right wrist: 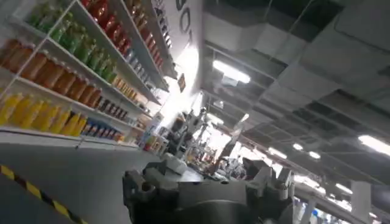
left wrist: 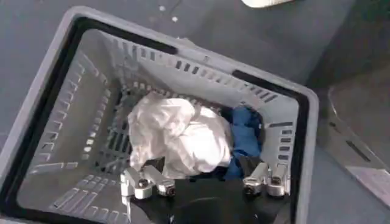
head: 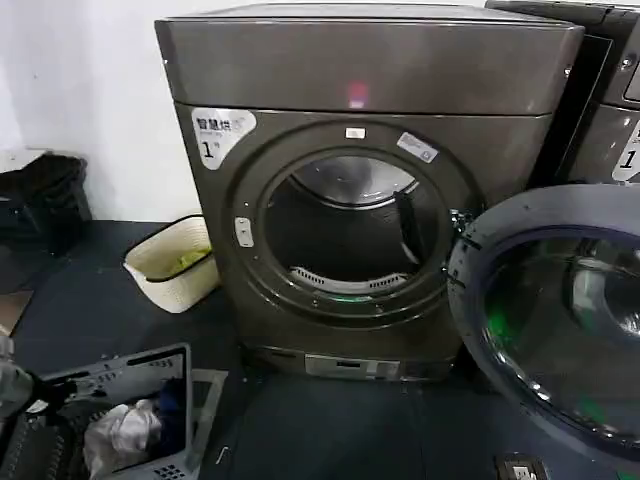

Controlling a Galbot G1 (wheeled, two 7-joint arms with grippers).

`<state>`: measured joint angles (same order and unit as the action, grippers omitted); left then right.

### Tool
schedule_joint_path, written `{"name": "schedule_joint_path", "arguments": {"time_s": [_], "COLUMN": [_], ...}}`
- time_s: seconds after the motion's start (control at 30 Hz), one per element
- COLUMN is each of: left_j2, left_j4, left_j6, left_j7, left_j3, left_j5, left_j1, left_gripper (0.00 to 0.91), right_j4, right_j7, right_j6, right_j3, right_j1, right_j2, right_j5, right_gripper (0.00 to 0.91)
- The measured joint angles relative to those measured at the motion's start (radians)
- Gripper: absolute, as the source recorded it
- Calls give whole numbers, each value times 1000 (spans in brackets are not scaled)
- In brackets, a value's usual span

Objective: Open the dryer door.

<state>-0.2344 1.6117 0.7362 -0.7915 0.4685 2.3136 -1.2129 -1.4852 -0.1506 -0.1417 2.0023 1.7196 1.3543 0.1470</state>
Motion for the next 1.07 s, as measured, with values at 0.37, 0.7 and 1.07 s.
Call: {"name": "schedule_joint_path", "arguments": {"time_s": [0.37, 0.7, 1.07], "left_j2": [-9, -26, -28], "left_j4": [-8, -3, -1], "left_j6": [0, 0, 0], "left_j7": [-1, -2, -2], "left_j3": [-4, -20, -26], "left_j5": [-7, -19, -31], "left_j1": [-1, -4, -5], "left_gripper": [907, 907, 907], "right_j4": [16, 15, 4], "right_j7": [-13, -8, -1], "right_j6": [-1, -11, -12], "right_j3": [20, 31, 20], "right_j1": [9, 11, 9], "right_j2": [6, 13, 20], "right_j5": [3, 5, 2], "right_gripper": [907, 907, 907]}}
